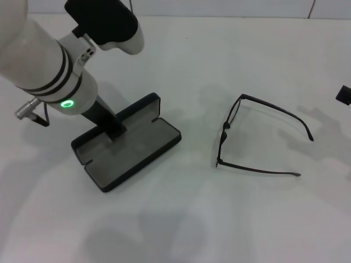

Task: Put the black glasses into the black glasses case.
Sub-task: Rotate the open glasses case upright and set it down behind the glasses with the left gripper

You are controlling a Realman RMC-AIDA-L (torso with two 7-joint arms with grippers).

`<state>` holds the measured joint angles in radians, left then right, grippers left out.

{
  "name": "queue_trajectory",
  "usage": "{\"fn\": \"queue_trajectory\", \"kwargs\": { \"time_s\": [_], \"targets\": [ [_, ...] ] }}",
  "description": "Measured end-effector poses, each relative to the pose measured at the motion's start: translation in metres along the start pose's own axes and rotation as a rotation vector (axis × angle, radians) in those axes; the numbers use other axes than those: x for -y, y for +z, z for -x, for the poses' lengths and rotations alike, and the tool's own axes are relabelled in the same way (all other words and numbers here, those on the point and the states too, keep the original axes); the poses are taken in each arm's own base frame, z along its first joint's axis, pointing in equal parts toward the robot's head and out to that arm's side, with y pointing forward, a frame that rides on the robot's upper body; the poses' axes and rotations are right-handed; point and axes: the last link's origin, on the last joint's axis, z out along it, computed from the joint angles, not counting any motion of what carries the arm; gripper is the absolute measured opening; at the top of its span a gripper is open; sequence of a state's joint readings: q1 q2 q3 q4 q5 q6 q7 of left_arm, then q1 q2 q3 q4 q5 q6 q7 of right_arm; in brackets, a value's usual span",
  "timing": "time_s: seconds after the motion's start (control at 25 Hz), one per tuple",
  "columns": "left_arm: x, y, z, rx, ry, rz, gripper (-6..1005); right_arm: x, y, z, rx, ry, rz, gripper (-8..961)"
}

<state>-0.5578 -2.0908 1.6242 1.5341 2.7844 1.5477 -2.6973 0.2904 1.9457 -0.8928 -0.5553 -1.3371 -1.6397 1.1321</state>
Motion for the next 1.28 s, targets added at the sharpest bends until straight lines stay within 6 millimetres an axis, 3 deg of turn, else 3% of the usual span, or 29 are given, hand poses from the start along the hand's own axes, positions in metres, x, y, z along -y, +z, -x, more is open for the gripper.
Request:
{"fn": "queue_trajectory", "kwargs": {
  "time_s": [0.48,0.84,1.28],
  "targets": [
    [-0.007,-0.018,-0.049,-0.171,0.334,-0.149,208,-0.006,-0.012,-0.009,0.019,0.027,-0.028,840],
    [-0.006,0.016,-0.068,-0.256,0.638,-0.242,206,-0.014,-0.028,-0.018,0.047,0.051,-0.065,841],
    [-0.027,0.043,-0.081,-0.233,0.765,-0.217,205,-0.018,-0.03,-0.021,0.053,0.059,-0.064,840]
  ]
}}
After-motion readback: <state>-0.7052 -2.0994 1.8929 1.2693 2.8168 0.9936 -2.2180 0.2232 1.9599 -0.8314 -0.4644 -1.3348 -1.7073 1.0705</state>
